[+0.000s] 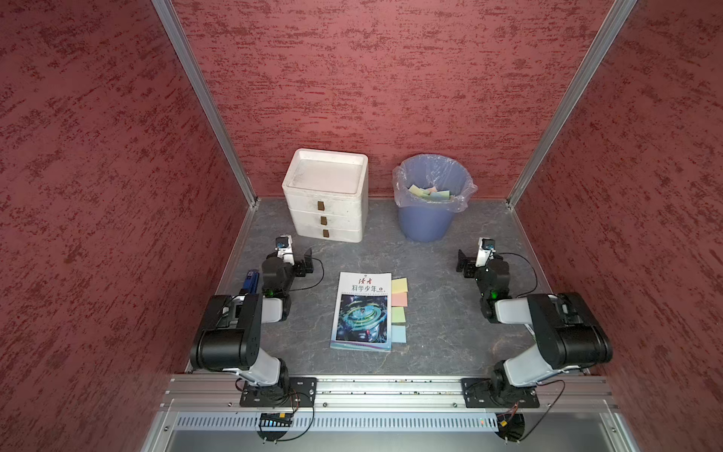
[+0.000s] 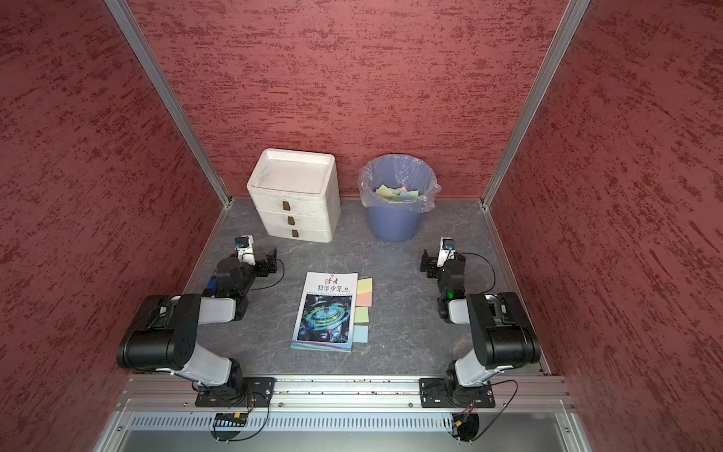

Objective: Peel off the used sticky note
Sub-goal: Open the book at the center of the board.

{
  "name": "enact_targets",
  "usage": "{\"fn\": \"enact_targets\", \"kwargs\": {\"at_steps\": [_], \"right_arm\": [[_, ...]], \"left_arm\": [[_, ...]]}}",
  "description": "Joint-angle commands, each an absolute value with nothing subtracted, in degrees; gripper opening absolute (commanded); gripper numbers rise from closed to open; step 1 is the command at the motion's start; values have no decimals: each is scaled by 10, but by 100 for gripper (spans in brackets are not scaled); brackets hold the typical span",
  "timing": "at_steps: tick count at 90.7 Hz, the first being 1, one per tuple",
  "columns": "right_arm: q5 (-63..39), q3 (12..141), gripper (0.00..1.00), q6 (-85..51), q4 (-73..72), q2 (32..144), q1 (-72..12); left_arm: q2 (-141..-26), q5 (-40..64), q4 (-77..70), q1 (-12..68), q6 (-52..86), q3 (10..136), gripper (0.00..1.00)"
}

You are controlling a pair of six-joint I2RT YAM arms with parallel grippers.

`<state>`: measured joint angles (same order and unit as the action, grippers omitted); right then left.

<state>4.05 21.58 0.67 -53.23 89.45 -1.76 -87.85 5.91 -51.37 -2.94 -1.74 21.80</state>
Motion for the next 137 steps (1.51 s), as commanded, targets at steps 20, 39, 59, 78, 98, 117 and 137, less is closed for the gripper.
{"fn": "enact_targets", "kwargs": {"at_steps": [20,39,59,78,98,117,137], "right_arm": [[33,218,99,7,-529,886,-17],[33,219,99,6,-529,886,-17],[53,225,99,1,-514,876,-17],[115,381,99,-65,-107,726,-16],[79,412,99,-304,28,622,-17],[-130,374,98,-392,57,591,-29],[-32,324,98,-425,114,544,-167]], "left_arm": [[-875,58,-516,-28,-13,216,100],[-876,57,-515,-28,-12,217,100],[-857,71,-509,-28,-19,217,100],[-677,136,-212,-37,-52,300,100],[-608,290,181,-42,-151,460,100],[-549,371,360,-38,-289,444,100],[-619,314,421,5,-382,435,100]]}}
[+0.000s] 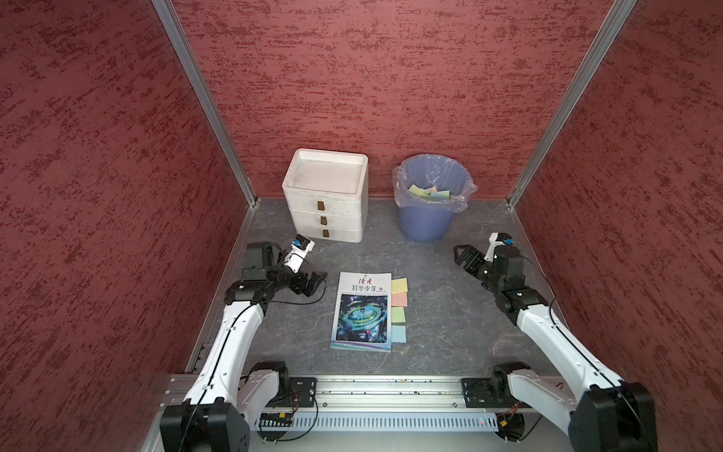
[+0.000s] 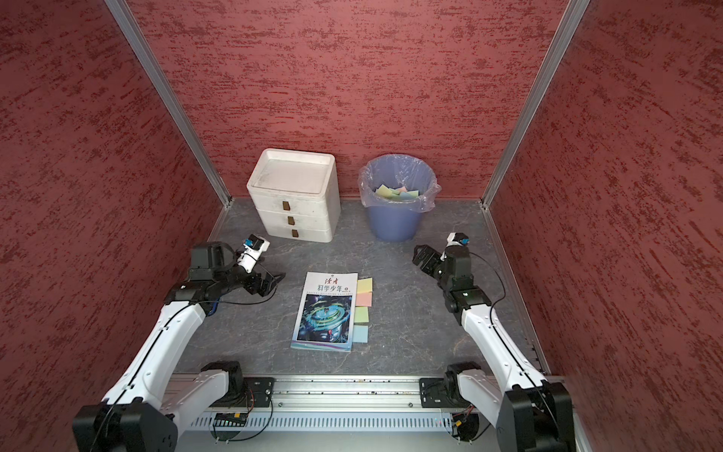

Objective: Peel off the used sticky note
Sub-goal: Open the book at the center of the board.

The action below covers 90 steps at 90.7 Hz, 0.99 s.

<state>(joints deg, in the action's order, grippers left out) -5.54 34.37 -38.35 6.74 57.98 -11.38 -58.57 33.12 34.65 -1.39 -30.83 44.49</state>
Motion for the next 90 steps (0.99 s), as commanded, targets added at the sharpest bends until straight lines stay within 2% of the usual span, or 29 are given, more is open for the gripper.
{"fn": "enact_targets", "kwargs": {"at_steps": [1,17,24,33,41,55,64,90], "right_arm": [[-28,322,99,-426,116,542,-173],[24,323,98,-448,129,541,-298],[28,339,99,-452,123,573,-335],[32,366,99,-448,110,627,-378],[25,390,99,-447,85,681,-408],[-18,429,99,-453,30,782,-427],[-39,459,97,-457,9,845,-431],[-63,503,96,-468,-15,938,-431]], "left_arm": [[-622,311,420,9,-384,435,100],[-697,258,416,79,-371,441,100],[-730,258,415,104,-362,446,100],[-766,258,405,126,-342,455,95],[-793,256,400,138,-326,464,87],[-849,240,399,154,-307,478,63],[-878,236,398,159,-300,485,51],[-941,239,404,190,-291,506,41]]}}
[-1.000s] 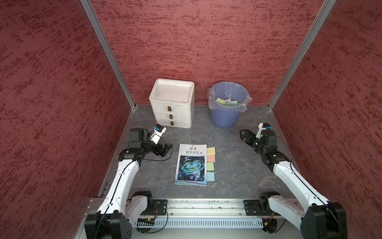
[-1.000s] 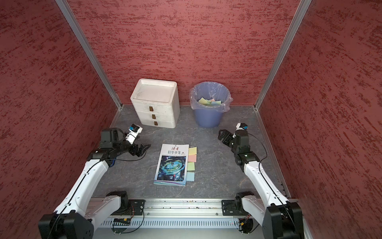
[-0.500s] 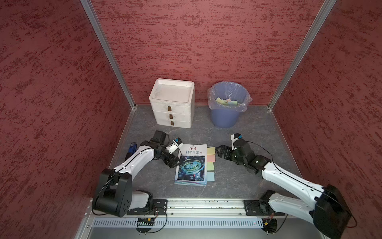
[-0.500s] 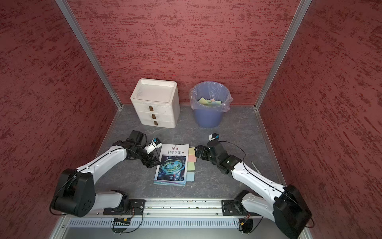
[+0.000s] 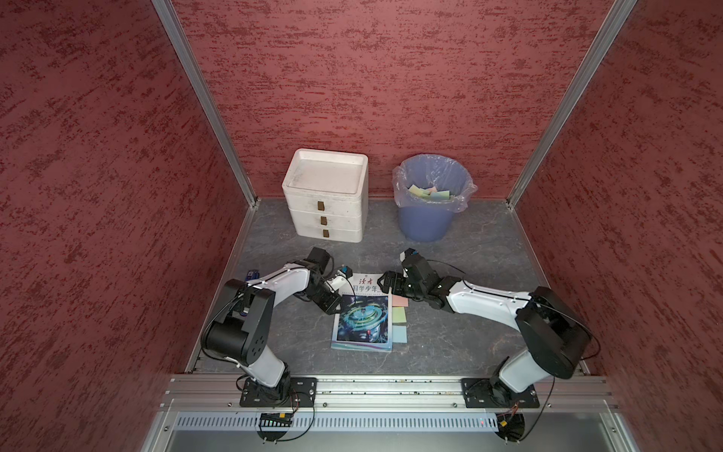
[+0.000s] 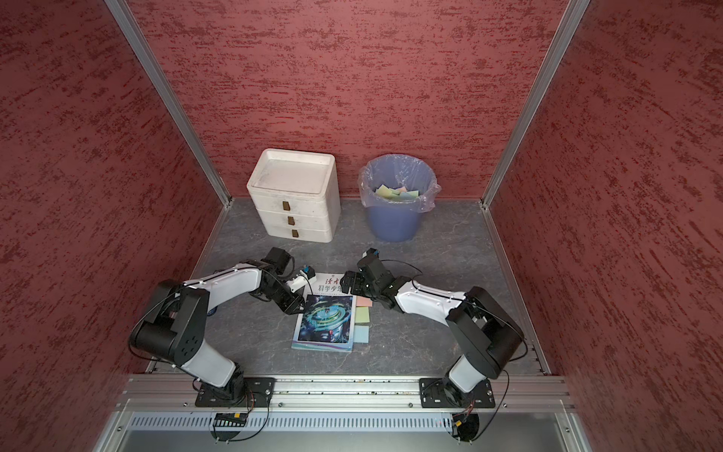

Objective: Peel off the used sticky note
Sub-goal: Open the book at the center of the board.

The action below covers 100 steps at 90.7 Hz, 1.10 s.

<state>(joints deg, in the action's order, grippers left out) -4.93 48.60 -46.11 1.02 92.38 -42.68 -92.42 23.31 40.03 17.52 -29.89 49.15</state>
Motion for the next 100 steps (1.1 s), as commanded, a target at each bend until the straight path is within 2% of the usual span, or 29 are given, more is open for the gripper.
{"fn": "enact_targets", "kwargs": {"at_steps": [1,38,60,69,100], "right_arm": [[-63,504,96,-467,-15,939,-431],[-44,468,97,-476,2,908,-402],[-53,463,96,-478,-5,926,-399],[-56,461,95,-481,-10,934,-399],[-111,454,92,-498,-61,959,-401]], "left_arm": [[-942,241,404,190,-291,507,41],[-953,254,420,222,-281,518,40],[-958,252,419,222,-281,519,34],[-959,251,419,222,-281,520,29],[-957,242,419,226,-281,518,27]]}}
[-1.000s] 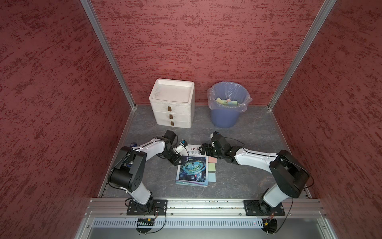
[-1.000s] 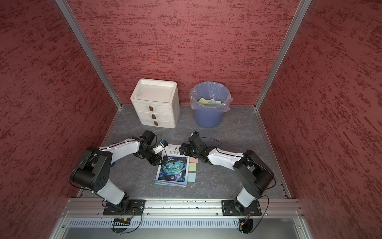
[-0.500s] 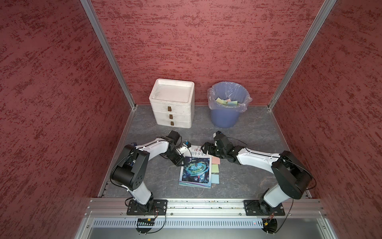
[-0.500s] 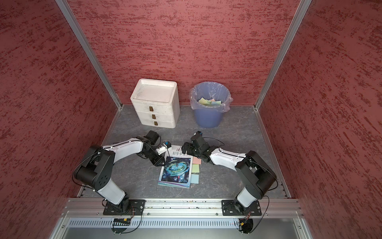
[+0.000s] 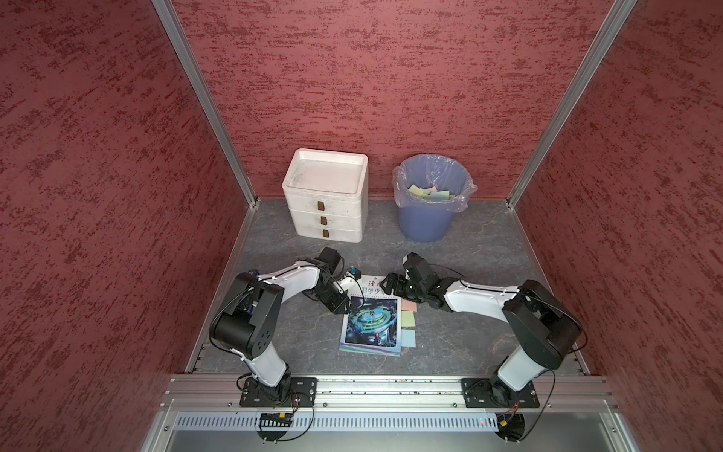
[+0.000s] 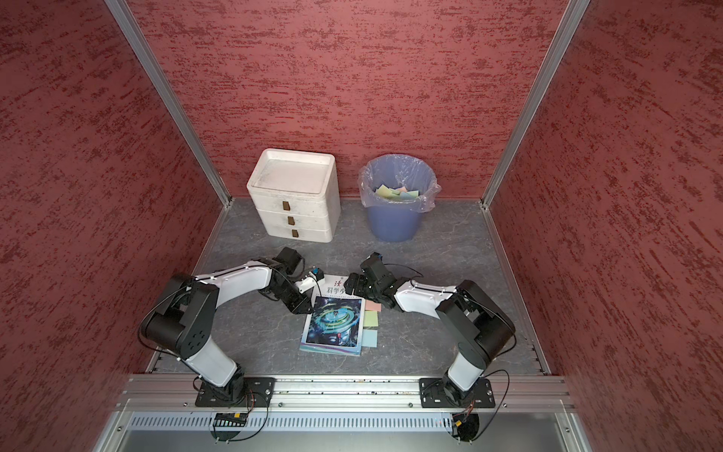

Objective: Peel off the used sticky note
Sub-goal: Open the book at the center of the board.

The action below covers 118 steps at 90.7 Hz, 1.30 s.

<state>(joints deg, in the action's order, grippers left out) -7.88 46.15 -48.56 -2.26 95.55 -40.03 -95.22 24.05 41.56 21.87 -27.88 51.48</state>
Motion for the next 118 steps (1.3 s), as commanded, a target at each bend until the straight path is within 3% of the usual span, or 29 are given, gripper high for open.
{"fn": "enact_targets", "kwargs": {"at_steps": [1,59,73,96,118], "right_arm": [[-112,453,92,-499,-61,958,-402],[-86,471,90,-491,-19,897,-459],[-108,461,90,-510,-60,912,-479],[-110,476,92,-512,-66,897,-520],[-81,519,93,-498,-31,896,-554]], "left_arm": [[-957,241,419,226,-281,518,27],[-954,240,412,224,-285,515,26],[-949,261,415,211,-285,516,20],[-944,296,424,186,-284,520,0],[-948,358,442,137,-282,537,0]]}}
